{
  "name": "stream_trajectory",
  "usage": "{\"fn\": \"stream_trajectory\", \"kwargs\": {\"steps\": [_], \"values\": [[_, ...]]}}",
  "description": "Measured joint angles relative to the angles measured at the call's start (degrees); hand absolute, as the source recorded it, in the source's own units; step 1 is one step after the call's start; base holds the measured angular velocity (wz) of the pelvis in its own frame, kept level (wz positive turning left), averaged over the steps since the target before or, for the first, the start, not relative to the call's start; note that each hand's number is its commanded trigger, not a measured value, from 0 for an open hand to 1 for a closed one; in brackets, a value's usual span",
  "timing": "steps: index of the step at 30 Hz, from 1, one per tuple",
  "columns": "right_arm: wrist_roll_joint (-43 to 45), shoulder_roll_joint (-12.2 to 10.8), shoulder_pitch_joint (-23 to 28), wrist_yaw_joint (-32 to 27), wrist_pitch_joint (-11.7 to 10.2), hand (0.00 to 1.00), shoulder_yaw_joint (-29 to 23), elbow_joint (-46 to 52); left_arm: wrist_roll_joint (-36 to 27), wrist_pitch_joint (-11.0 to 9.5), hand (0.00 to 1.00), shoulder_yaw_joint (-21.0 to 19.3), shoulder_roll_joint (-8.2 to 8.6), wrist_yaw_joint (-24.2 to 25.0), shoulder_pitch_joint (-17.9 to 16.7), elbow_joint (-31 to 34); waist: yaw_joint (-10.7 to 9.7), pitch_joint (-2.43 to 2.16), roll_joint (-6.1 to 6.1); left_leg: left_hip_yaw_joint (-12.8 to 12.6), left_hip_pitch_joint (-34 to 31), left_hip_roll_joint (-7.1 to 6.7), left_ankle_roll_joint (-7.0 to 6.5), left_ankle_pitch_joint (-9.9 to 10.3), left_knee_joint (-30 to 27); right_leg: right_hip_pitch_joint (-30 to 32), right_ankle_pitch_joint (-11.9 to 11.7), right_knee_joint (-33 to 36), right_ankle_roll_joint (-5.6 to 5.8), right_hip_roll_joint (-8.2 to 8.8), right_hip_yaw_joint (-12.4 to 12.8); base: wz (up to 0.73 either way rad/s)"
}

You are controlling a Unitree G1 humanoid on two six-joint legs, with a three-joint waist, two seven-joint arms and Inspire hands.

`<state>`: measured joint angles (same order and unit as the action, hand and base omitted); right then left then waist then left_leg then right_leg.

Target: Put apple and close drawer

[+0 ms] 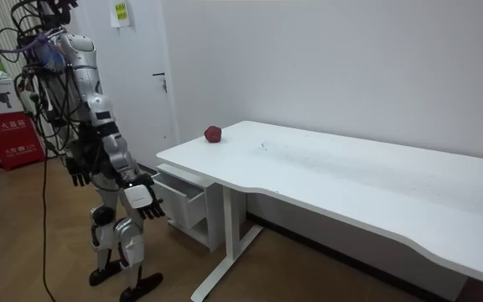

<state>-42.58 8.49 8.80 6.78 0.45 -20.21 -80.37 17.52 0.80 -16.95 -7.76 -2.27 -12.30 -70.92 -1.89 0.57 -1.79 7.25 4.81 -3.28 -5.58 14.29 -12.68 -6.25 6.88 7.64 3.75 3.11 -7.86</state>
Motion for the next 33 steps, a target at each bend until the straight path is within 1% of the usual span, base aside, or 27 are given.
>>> {"fn": "stream_trajectory", "kwargs": {"steps": [2,3,4,5,7,8,9,11,13,14,15,17,19,22,27,29,30,31,32,33], "values": [[-7.29,0.07,0.23,-2.2,0.19,0.0,-5.19,0.15,-0.02,0.0,0.0,-1.1,-0.36,-0.65,-0.16,-0.01,-1.01,-0.08,-0.18,-0.13,0.04,0.0,0.0,0.0,-0.01,0.0,0.01,0.0,-0.02,0.0,0.07,-0.04],[-8.91,0.08,0.2,-2.83,0.19,0.0,-6.59,0.15,-0.03,0.0,0.0,-1.11,-0.44,-1.1,-0.2,-0.01,-1.18,-0.11,-0.22,-0.15,0.05,0.0,0.0,0.0,-0.01,0.01,0.02,0.0,-0.03,0.0,0.14,-0.04],[-11.84,0.12,0.11,-3.92,0.19,0.0,-9.17,0.17,-0.08,0.0,0.0,-1.27,-0.57,-1.75,-0.2,0.01,-1.51,-0.17,-0.29,-0.26,0.06,-0.01,0.0,0.0,-0.01,0.04,0.05,0.01,-0.08,-0.01,0.42,-0.06],[-14.47,0.22,-0.02,-5.12,0.19,0.0,-11.2,0.18,-0.78,-0.01,0.0,-1.43,-0.6,-2.39,-0.19,0.02,-2.12,-0.2,-0.35,-0.46,0.06,-0.02,0.01,0.0,-0.02,0.1,0.1,0.05,-0.17,-0.02,0.85,-0.08],[-18.0,0.47,-0.35,-6.73,0.2,0.0,-13.42,0.2,-1.32,-0.01,0.0,-1.46,-0.63,-2.62,-0.36,0.0,-2.62,-0.25,-0.33,-0.78,0.07,0.0,0.01,0.0,-0.07,0.21,0.1,0.1,-0.18,-0.07,1.57,-0.1],[-19.55,0.56,-0.76,-7.62,0.21,0.0,-14.88,0.2,-1.38,-0.01,0.0,-1.46,-0.64,-2.63,-0.41,0.01,-2.88,-0.34,-0.21,-1.02,0.1,0.03,0.03,0.0,-0.1,0.27,0.1,0.14,-0.18,-0.1,1.84,-0.1],[-20.3,0.6,-0.77,-8.03,0.21,0.0,-15.39,0.2,-1.46,-0.01,0.0,-1.45,-0.66,-2.64,-0.46,0.02,-3.16,-0.35,-0.29,-1.1,0.12,0.03,0.04,0.01,-0.1,0.28,0.1,0.14,-0.18,-0.1,1.98,-0.08],[-22.66,0.67,-1.17,-9.88,0.21,0.0,-18.52,0.26,-1.8,-0.01,0.0,-1.45,-0.85,-2.64,-0.84,0.02,-4.06,-0.69,0.0,-1.32,0.16,0.06,0.11,0.05,-0.26,0.29,0.1,0.22,-0.18,-0.17,2.26,-0.05],[-24.22,0.73,-1.53,-11.64,0.17,0.0,-20.19,0.94,-1.63,-0.01,0.0,-1.47,-0.92,-2.64,-1.02,0.19,-4.11,-0.79,0.22,-1.57,0.01,0.12,0.2,0.2,-0.46,0.52,0.09,0.27,-0.2,-0.24,2.75,-0.13],[-25.13,0.72,-1.78,-13.02,0.13,0.0,-20.93,2.06,-1.62,-0.01,0.0,-1.47,-0.93,-2.64,-1.05,0.24,-4.12,-0.75,0.33,-1.99,-0.13,0.19,0.24,0.31,-0.58,0.79,0.08,0.39,-0.22,-0.31,3.09,-0.19],[-25.45,0.73,-1.95,-13.77,0.06,0.0,-21.34,2.74,-1.62,-0.01,0.0,-1.46,-0.95,-2.64,-1.07,0.24,-4.14,-0.73,0.53,-2.04,-0.15,0.21,0.25,0.36,-0.67,0.84,0.07,0.47,-0.24,-0.35,3.17,-0.11],[-27.77,0.81,-2.15,-16.56,-0.8,0.0,-21.83,5.52,-1.65,-0.07,0.0,-1.4,-1.17,-3.13,-1.0,0.28,-4.4,-0.8,0.77,-2.04,-0.17,0.23,0.25,0.39,-0.77,0.94,0.07,0.75,-0.23,-0.35,3.16,0.0],[-29.68,0.87,-2.5,-18.4,-1.59,0.0,-21.81,7.14,-1.72,-0.07,0.0,-1.35,-1.41,-3.88,-1.1,0.59,-4.43,-0.77,0.86,-2.04,-0.21,0.29,0.26,0.37,-0.82,1.07,0.07,1.06,-0.23,-0.39,3.12,0.0],[-30.51,1.0,-3.31,-21.26,-2.29,0.0,-21.74,9.65,-1.71,-0.03,0.0,-1.04,-1.94,-3.89,-1.19,1.74,-4.36,-0.77,0.82,-2.3,-0.24,0.31,0.26,0.37,-0.84,1.14,0.07,1.06,-0.23,-0.43,3.14,0.0],[-31.98,2.47,-4.76,-25.8,-3.33,0.0,-22.94,13.24,-1.66,-0.64,0.0,-1.1,-2.07,-3.83,-1.47,2.4,-4.43,-0.81,0.43,-2.37,-0.24,0.31,0.26,0.35,-0.79,1.18,0.07,1.07,-0.23,-0.42,3.08,0.0],[-32.4,2.86,-4.95,-28.04,-5.07,0.0,-23.31,17.1,-1.69,-0.76,0.0,-1.09,-2.22,-3.8,-1.28,3.39,-4.41,-0.75,0.32,-2.4,-0.37,0.36,0.26,0.35,-0.7,1.39,0.07,1.1,-0.23,-0.44,3.03,0.0],[-32.45,2.9,-4.95,-28.56,-5.41,0.0,-23.39,18.19,-1.77,-0.87,0.0,-1.09,-2.27,-3.79,-1.72,3.63,-4.36,-0.74,0.26,-2.48,-0.45,0.4,0.26,0.35,-0.71,1.49,0.07,1.11,-0.23,-0.46,3.02,0.0],[-32.4,3.01,-5.1,-29.87,-6.07,0.0,-23.51,20.38,-1.77,-1.05,0.0,-1.09,-2.35,-3.79,-1.7,3.96,-4.29,-0.78,0.11,-2.58,-0.65,0.42,0.26,0.35,-0.71,1.7,0.07,1.11,-0.23,-0.48,3.0,-0.04],[-31.77,3.1,-5.27,-31.13,-6.75,0.0,-23.85,22.58,-1.75,-1.17,0.0,-1.14,-2.35,-3.78,-1.73,4.42,-4.33,-0.96,-0.15,-2.67,-0.97,0.44,0.27,0.35,-0.72,2.05,0.07,1.13,-0.23,-0.5,3.06,-0.04],[-31.35,3.15,-5.36,-31.89,-7.06,0.0,-23.87,23.68,-1.71,-1.26,0.0,-1.14,-2.35,-3.78,-1.74,4.72,-4.38,-0.96,-0.16,-2.73,-1.19,0.44,0.28,0.35,-0.74,2.31,0.07,1.14,-0.23,-0.5,3.1,-0.04]]}}
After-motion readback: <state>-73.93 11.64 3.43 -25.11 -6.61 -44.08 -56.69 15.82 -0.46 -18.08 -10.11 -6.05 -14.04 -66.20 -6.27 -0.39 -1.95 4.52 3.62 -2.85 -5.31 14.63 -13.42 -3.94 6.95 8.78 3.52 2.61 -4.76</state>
